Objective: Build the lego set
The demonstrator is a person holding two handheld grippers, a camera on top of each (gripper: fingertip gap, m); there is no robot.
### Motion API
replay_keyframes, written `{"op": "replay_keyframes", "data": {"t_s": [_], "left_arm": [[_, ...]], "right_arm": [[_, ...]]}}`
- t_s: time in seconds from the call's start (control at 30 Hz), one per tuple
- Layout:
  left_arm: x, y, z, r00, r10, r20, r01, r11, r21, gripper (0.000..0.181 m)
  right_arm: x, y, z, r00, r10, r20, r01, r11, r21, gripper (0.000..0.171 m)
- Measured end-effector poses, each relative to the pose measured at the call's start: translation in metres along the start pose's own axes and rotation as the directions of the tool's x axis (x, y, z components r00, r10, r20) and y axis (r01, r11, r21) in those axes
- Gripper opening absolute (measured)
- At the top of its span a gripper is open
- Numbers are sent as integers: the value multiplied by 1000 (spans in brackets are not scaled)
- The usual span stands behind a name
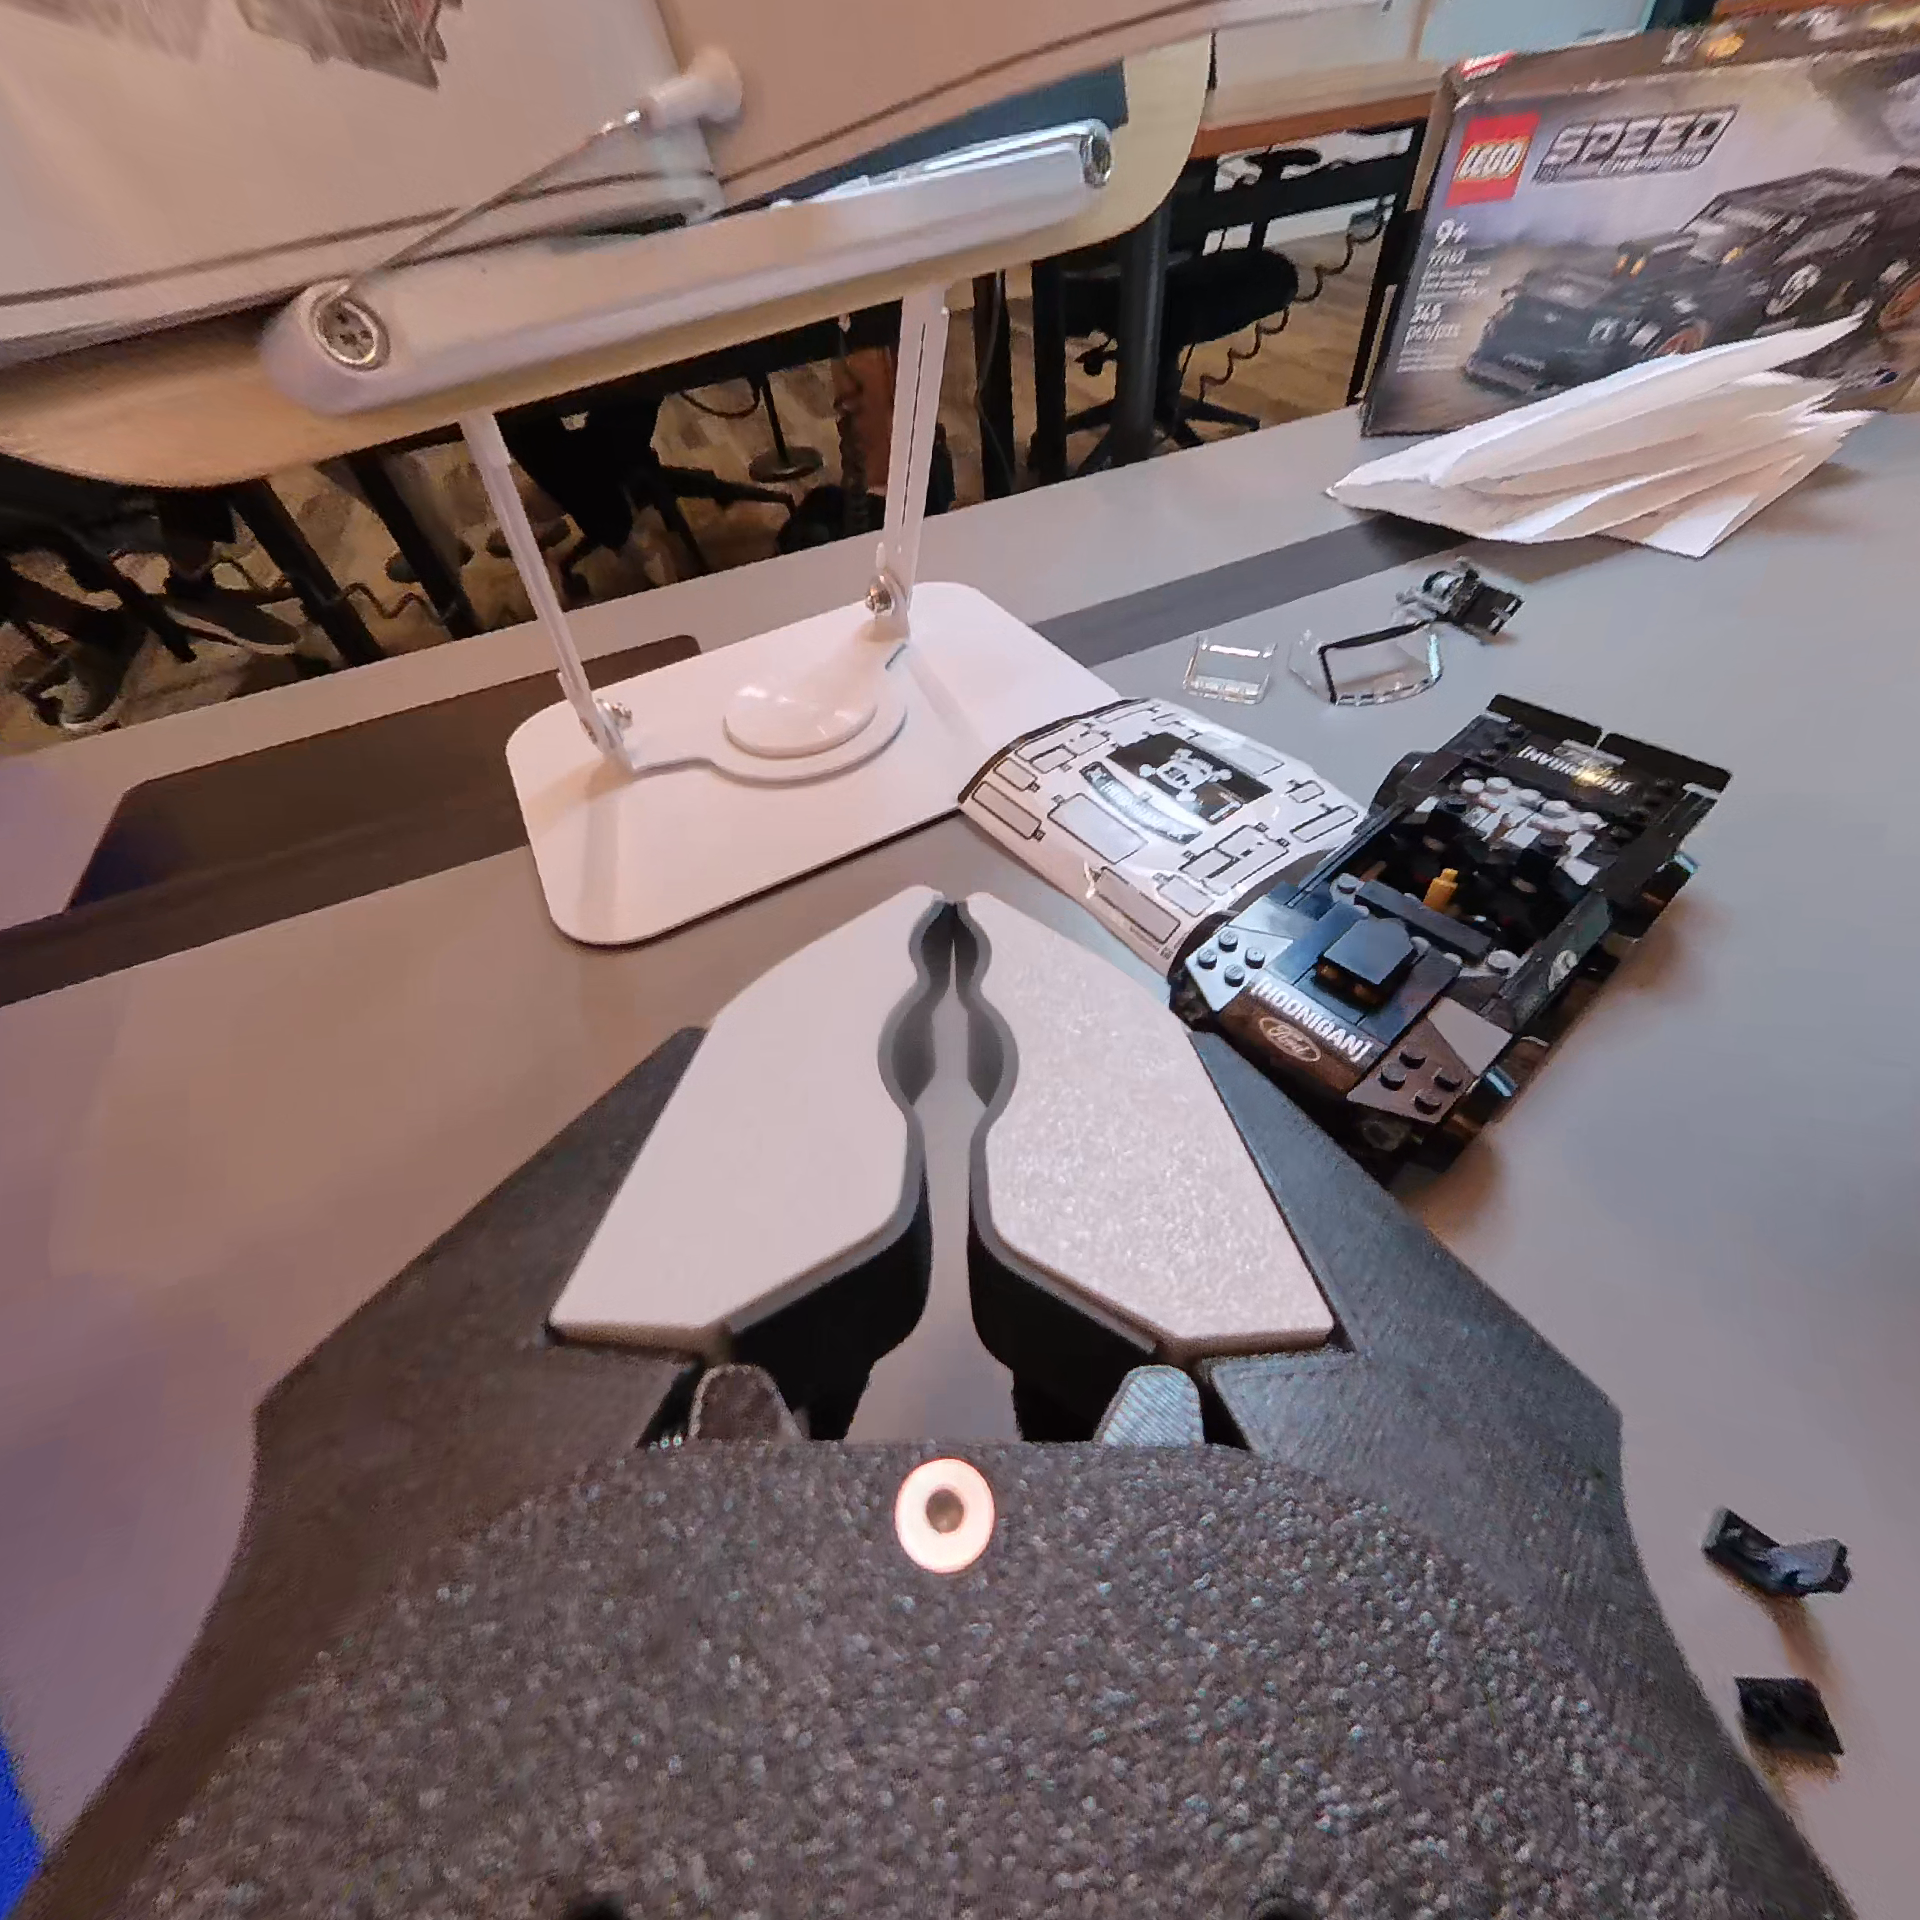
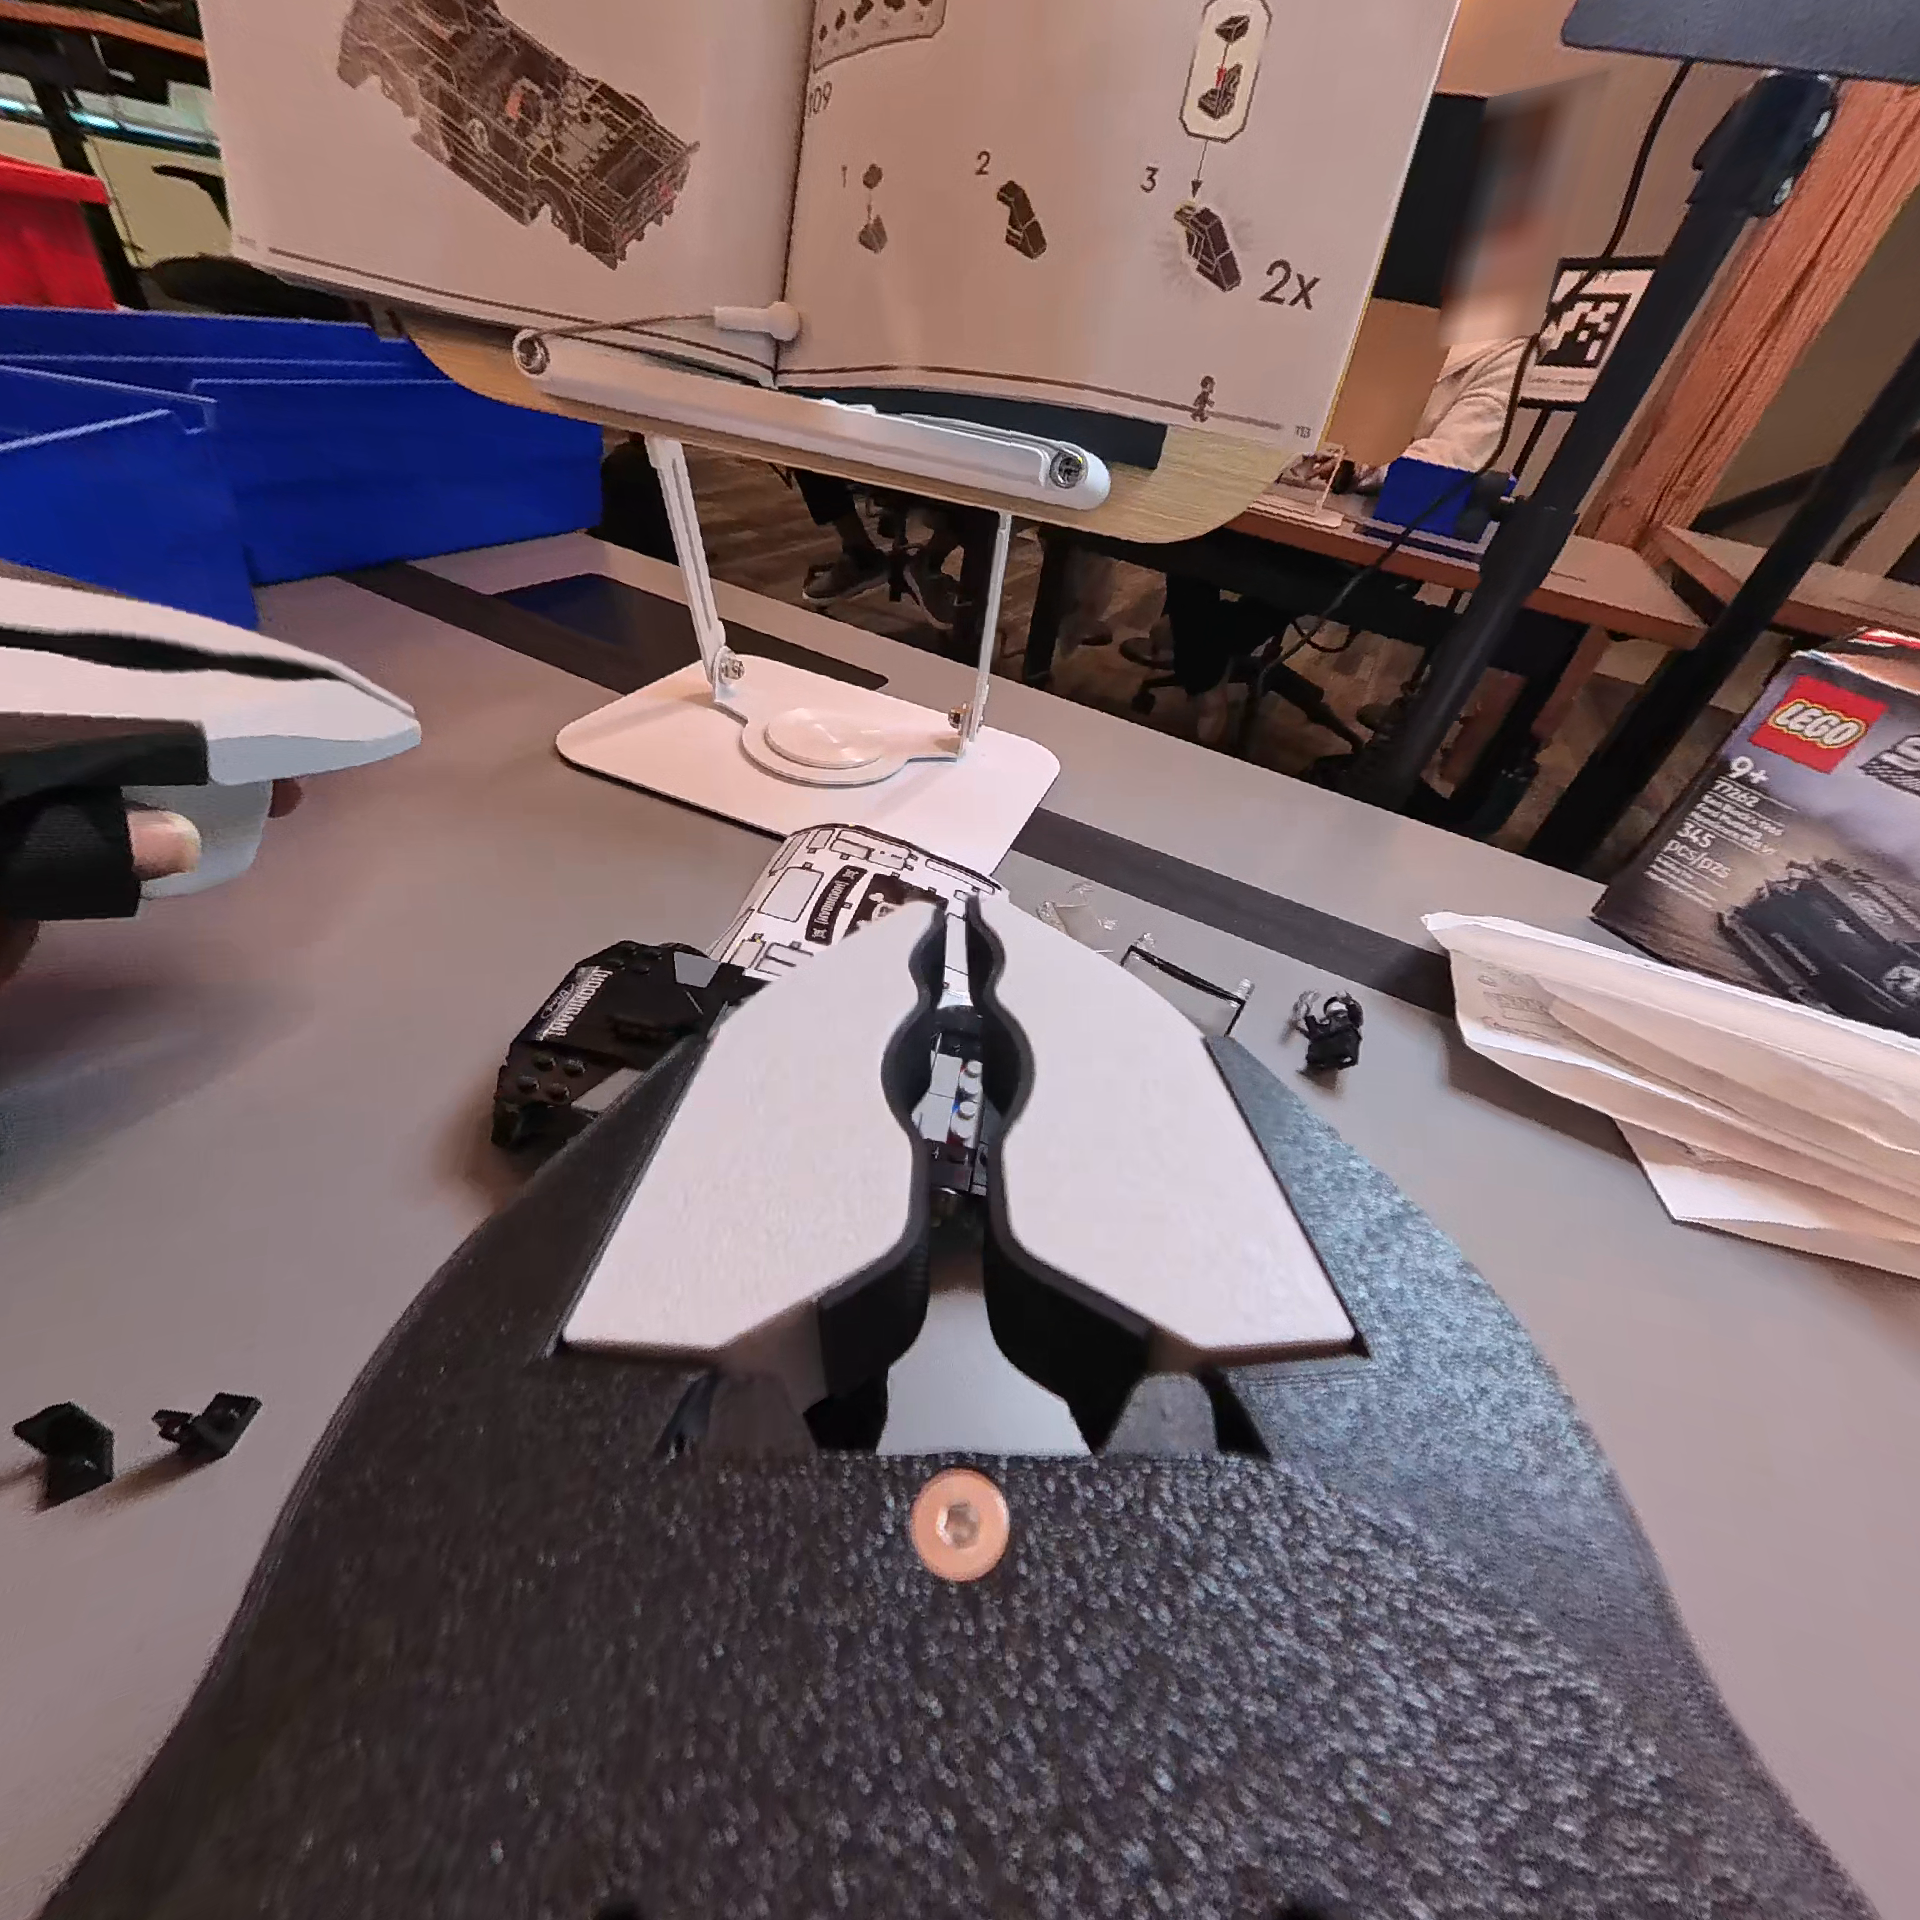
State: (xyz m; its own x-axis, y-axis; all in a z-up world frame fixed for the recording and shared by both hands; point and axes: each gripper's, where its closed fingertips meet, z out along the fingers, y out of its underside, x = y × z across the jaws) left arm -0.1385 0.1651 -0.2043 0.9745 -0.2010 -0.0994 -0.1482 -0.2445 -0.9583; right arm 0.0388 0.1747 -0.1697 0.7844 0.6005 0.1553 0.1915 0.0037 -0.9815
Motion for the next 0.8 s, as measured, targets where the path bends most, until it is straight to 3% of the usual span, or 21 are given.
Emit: {"op": "replay_keyframes", "data": {"t_s": [0.23,0.57,0.8], "left_arm": [[-1,5,1,999,41,24,-40,999,-32,0],[18,-17,-9,999,37,-31,-36,998,52,0],[20,-12,-6,997,54,-48,-52,998,40,0]], "right_arm": [[-18,10,2,999,-46,28,48,997,-55,4],[-34,18,2,992,-126,13,127,987,-101,5],[-35,18,2,995,-96,37,100,990,-102,5]]}}
